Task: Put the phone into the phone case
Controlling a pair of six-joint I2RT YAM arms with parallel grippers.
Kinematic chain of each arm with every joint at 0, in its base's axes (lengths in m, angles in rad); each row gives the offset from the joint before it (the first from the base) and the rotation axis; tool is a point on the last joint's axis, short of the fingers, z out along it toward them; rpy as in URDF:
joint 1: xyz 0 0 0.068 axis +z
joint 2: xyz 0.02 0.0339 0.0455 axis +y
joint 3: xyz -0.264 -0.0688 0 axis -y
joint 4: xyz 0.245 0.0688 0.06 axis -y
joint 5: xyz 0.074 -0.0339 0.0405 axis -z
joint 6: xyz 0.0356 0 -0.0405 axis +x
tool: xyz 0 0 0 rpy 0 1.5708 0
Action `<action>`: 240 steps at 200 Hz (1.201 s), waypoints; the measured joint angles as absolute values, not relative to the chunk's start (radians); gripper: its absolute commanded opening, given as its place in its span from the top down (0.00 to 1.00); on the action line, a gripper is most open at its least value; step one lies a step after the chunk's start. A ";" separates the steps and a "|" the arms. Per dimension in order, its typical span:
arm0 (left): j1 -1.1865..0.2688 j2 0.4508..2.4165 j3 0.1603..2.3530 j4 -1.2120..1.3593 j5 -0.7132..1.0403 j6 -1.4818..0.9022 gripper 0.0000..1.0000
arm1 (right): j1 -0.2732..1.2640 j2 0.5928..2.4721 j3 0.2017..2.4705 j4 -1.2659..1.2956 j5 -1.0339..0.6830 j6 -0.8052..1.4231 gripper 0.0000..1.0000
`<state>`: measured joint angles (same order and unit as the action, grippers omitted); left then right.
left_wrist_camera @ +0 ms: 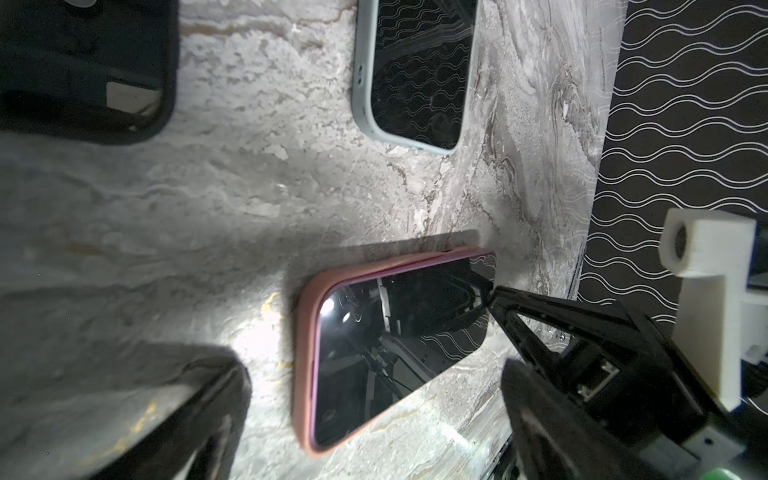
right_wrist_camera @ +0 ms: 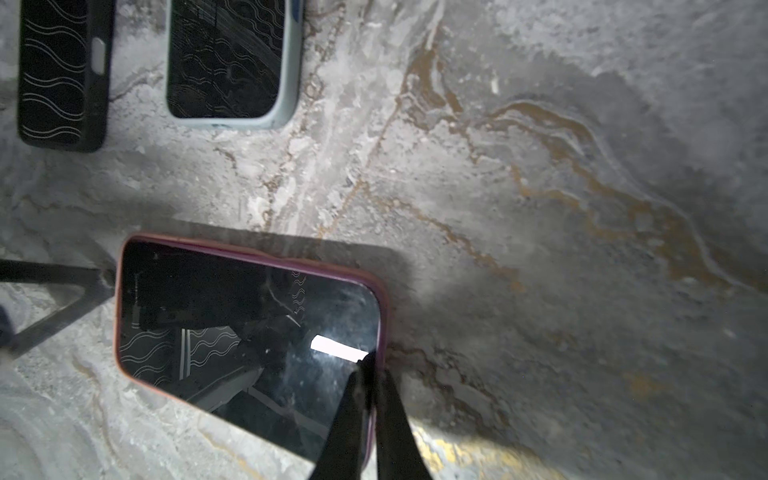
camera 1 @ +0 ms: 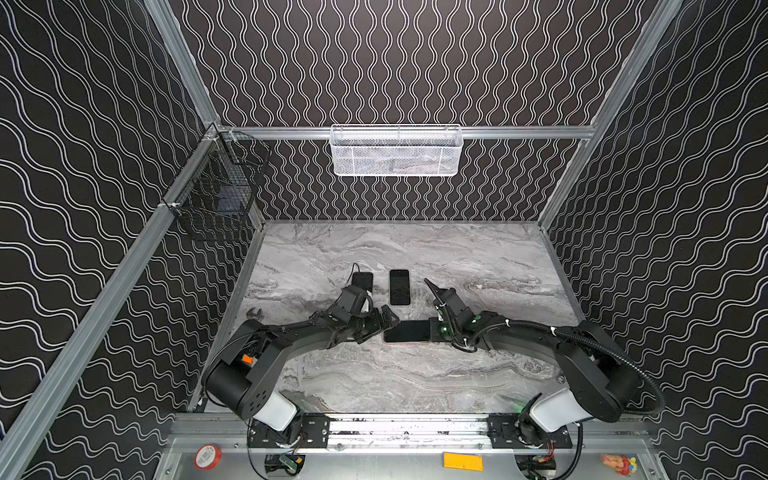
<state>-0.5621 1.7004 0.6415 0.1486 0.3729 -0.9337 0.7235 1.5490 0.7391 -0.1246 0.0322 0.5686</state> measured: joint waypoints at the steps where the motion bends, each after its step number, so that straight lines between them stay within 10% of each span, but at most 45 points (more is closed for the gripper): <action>1: -0.562 1.701 0.641 0.149 0.373 -0.934 0.02 | 0.724 1.549 0.739 -0.123 0.032 0.569 0.92; 173: -0.565 1.681 0.595 0.245 0.374 -0.992 0.02 | 0.747 1.587 0.693 0.037 0.065 0.614 0.93; 240: -0.565 1.641 0.540 0.327 0.363 -1.036 0.16 | 0.752 1.597 0.687 0.071 0.083 0.620 0.93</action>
<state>-0.5652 1.6413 0.5400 0.3271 0.3634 -1.0355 0.7517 1.5967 0.6872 0.0711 0.0830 0.6205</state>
